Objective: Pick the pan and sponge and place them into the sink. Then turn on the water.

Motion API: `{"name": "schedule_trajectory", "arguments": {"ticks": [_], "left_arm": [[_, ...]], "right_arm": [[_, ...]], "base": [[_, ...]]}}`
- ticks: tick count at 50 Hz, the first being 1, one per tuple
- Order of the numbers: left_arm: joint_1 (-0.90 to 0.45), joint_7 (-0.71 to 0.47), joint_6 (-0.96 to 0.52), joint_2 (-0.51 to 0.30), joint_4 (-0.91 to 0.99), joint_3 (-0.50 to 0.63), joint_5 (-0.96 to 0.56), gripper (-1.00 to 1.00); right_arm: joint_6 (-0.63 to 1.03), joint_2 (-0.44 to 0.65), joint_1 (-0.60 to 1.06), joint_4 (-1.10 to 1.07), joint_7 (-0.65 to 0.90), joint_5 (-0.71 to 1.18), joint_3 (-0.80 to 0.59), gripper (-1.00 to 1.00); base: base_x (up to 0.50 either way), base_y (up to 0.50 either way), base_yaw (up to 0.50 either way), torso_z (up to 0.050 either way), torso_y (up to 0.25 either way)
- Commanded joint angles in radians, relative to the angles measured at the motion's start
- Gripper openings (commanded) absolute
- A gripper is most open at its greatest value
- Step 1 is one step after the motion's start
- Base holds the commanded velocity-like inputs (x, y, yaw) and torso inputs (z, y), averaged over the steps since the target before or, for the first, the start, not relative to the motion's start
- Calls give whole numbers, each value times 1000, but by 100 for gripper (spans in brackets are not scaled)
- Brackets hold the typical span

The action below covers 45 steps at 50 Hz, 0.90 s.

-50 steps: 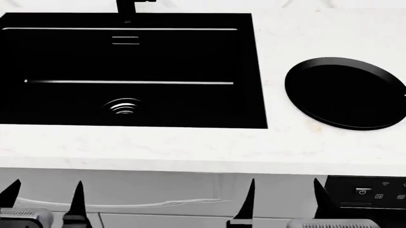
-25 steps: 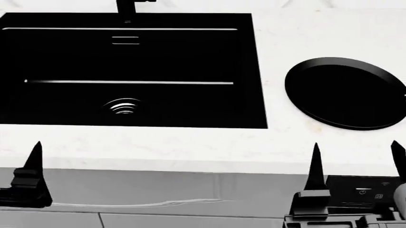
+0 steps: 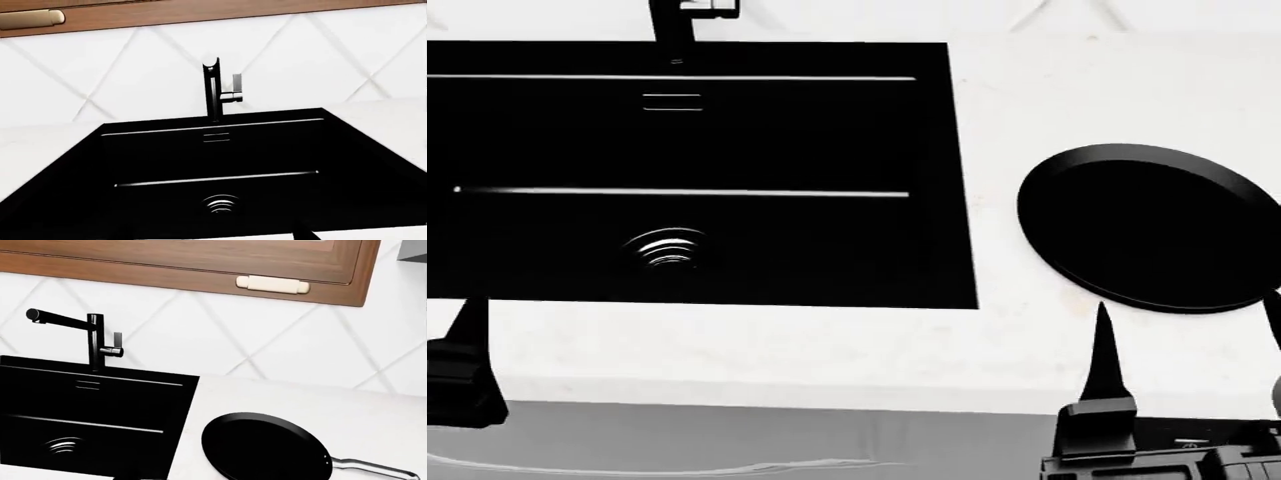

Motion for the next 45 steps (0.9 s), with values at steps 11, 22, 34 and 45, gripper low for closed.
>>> {"name": "schedule_trajectory", "arguments": {"ticks": [11, 22, 34, 45], "left_arm": [[-10, -6, -26, -15, 47, -32, -37, 100], [-4, -4, -9, -18, 34, -27, -34, 100], [-3, -15, -4, -17, 38, -21, -33, 100], [2, -9, 6, -27, 33, -33, -38, 100]], "right_arm": [[42, 17, 18, -7, 62, 94, 60, 100], [23, 21, 31, 12, 67, 81, 23, 100], [4, 27, 19, 14, 70, 76, 12, 100], [3, 32, 27, 21, 85, 90, 6, 100]], "base": [[60, -461, 0, 0, 0], [55, -365, 0, 0, 0], [111, -342, 0, 0, 0], [196, -397, 0, 0, 0]]}}
